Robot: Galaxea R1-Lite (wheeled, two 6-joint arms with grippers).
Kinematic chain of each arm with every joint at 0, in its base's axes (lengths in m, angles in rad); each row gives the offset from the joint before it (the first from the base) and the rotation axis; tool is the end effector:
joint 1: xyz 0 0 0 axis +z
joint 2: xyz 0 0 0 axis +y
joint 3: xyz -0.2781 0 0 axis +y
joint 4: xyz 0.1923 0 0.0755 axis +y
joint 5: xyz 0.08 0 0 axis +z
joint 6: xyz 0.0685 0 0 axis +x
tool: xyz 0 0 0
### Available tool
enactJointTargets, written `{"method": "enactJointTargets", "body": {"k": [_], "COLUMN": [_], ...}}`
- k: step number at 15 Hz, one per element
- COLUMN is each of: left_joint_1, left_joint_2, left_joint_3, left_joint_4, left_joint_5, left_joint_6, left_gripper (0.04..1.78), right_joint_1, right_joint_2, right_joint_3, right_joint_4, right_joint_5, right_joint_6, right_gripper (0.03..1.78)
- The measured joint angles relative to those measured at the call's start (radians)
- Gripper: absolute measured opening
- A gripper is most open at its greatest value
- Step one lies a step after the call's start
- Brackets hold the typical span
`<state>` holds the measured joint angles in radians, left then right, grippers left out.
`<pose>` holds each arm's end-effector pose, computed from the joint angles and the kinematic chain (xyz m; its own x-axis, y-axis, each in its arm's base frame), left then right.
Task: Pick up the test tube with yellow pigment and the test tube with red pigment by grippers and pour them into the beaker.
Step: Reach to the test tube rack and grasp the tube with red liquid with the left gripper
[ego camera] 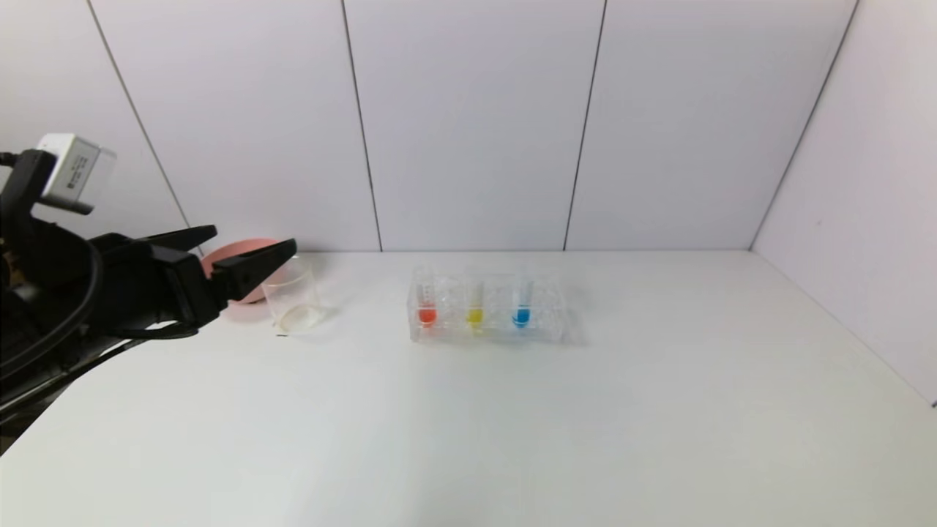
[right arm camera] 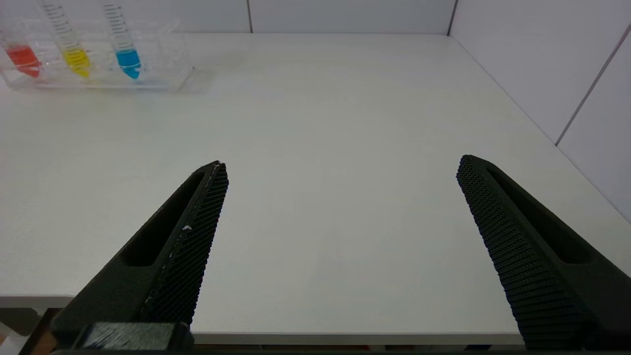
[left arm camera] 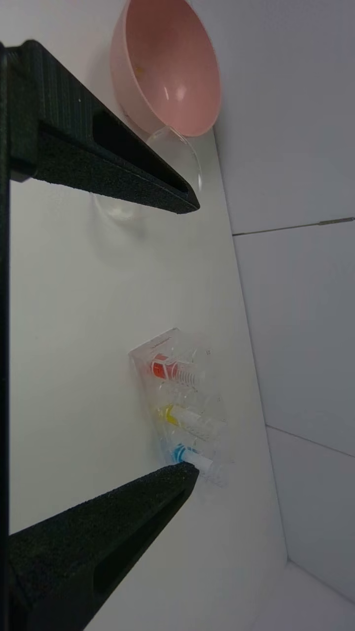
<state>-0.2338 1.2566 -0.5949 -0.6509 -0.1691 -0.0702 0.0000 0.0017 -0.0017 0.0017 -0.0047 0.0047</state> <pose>0.2499 -0.0714 0.2043 0.9199 -0.3921 -0.0106 0.3904 0.9178 -0.0720 0.0627 -0.0003 0.0757 1.0000 -0.0047 -0.0017 0.0047 1.0000 0.0047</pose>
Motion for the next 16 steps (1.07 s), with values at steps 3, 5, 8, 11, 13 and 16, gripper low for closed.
{"method": "enactJointTargets", "body": {"k": [3,5,8,11,13,16], "left_joint_1": [-0.066,-0.095,-0.119,-0.132,-0.140,-0.144], "left_joint_2": [0.143,0.219,0.307,0.383,0.433,0.490], "left_joint_3": [-0.060,-0.094,-0.119,-0.124,-0.129,-0.131], "left_joint_4": [-0.078,-0.113,-0.158,-0.235,-0.293,-0.330], "left_joint_5": [0.052,0.063,0.065,0.064,0.062,0.066], "left_joint_6": [-0.001,0.002,0.004,0.005,0.005,0.006], "left_gripper": [1.76,1.76,1.76,1.76,1.76,1.76], "right_joint_1": [0.000,0.000,0.000,0.000,0.000,0.000], "right_joint_2": [0.000,0.000,0.000,0.000,0.000,0.000], "right_joint_3": [0.000,0.000,0.000,0.000,0.000,0.000], "right_joint_4": [0.000,0.000,0.000,0.000,0.000,0.000], "right_joint_5": [0.000,0.000,0.000,0.000,0.000,0.000], "right_joint_6": [0.000,0.000,0.000,0.000,0.000,0.000], "right_gripper": [1.70,1.70,1.70,1.70,1.70,1.70]}}
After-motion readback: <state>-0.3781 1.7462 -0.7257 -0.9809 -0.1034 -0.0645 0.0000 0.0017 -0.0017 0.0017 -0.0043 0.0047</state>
